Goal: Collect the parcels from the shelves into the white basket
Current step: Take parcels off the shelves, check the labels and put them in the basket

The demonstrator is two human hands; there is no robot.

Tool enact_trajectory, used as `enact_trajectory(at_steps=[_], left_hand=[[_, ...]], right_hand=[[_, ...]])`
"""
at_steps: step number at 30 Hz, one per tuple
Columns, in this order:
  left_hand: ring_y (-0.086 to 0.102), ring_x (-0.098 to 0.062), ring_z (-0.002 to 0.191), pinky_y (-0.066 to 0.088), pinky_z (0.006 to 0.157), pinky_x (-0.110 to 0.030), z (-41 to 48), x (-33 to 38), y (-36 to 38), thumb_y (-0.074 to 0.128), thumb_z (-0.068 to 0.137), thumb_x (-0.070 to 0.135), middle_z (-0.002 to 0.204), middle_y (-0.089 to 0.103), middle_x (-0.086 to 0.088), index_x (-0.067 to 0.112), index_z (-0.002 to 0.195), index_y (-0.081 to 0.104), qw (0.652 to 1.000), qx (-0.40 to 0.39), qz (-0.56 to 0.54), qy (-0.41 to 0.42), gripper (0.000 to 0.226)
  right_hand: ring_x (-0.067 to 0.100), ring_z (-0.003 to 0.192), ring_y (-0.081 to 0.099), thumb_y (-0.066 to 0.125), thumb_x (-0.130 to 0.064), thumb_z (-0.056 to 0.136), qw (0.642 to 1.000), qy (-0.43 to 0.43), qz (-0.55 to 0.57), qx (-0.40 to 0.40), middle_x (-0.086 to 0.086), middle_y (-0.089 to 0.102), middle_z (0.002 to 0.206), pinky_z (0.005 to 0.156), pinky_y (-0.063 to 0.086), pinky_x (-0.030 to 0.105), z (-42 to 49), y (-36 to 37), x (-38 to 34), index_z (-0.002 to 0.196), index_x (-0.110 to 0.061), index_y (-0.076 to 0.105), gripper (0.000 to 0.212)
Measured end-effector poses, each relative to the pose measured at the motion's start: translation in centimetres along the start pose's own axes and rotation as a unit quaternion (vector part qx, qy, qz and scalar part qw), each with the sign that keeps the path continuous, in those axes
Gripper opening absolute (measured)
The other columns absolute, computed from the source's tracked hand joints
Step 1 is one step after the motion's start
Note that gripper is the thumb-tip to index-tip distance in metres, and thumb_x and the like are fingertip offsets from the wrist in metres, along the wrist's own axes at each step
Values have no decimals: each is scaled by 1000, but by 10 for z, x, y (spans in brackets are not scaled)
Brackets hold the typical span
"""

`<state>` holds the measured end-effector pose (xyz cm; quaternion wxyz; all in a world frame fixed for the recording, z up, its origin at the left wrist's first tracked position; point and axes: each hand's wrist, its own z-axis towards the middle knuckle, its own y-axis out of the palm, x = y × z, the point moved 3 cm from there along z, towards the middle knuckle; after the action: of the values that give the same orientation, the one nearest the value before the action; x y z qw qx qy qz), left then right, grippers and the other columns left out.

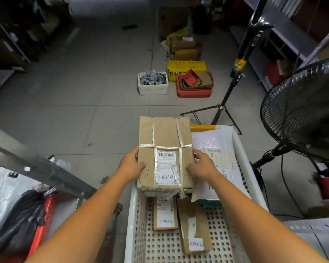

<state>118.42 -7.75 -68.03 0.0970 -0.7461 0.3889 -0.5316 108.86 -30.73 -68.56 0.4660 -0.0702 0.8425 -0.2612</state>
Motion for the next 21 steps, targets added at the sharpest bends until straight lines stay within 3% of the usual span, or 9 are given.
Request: enact_trajectory(at_steps=[3,5,8,11,16,21], left_hand=[[53,-25,119,44,87,-31,-17,9,-4,58,92,17,133,55,0,22,142,42,997,-12,70,-7,53],[51,-25,122,43,86,-31,-32,23,-10,54,95,23,141,49,-2,24,145,37,991,-44,129,0,53],[53,-24,120,44,92,-29,-56,59,-18,51,95,24,139,51,-6,25,144,38,969,-101,220,55,51],[53,-27,120,45,99,-38,-84,103,-23,51,96,27,137,53,-7,23,143,40,943,-125,285,116,49],[53,-27,121,46,97,-38,-143,168,-18,50,95,30,135,56,-6,23,142,41,912,-138,326,206,48],[55,-26,117,46,92,-35,-217,215,-4,49,95,32,131,58,-6,22,143,40,890,-165,338,257,50]], right_hand=[[23,121,52,61,-14,91,999,23,-43,-14,8,55,136,93,42,30,-19,-14,-5,139,-12,47,50],[26,124,50,60,-21,93,996,32,-78,-20,10,52,138,94,43,32,-39,-30,-15,144,-13,41,54],[27,124,51,56,-27,95,988,35,-148,-7,8,51,140,88,43,29,-80,-60,-31,145,-17,40,53],[29,125,50,53,-29,94,977,46,-208,24,10,52,140,99,42,35,-129,-93,-44,144,-19,40,53],[34,100,59,50,-30,93,956,86,-267,81,13,62,116,73,47,37,-225,-146,-54,126,-12,52,38],[33,116,55,50,-33,95,951,118,-246,146,12,56,133,91,49,41,-329,-191,-55,136,-13,47,46]])
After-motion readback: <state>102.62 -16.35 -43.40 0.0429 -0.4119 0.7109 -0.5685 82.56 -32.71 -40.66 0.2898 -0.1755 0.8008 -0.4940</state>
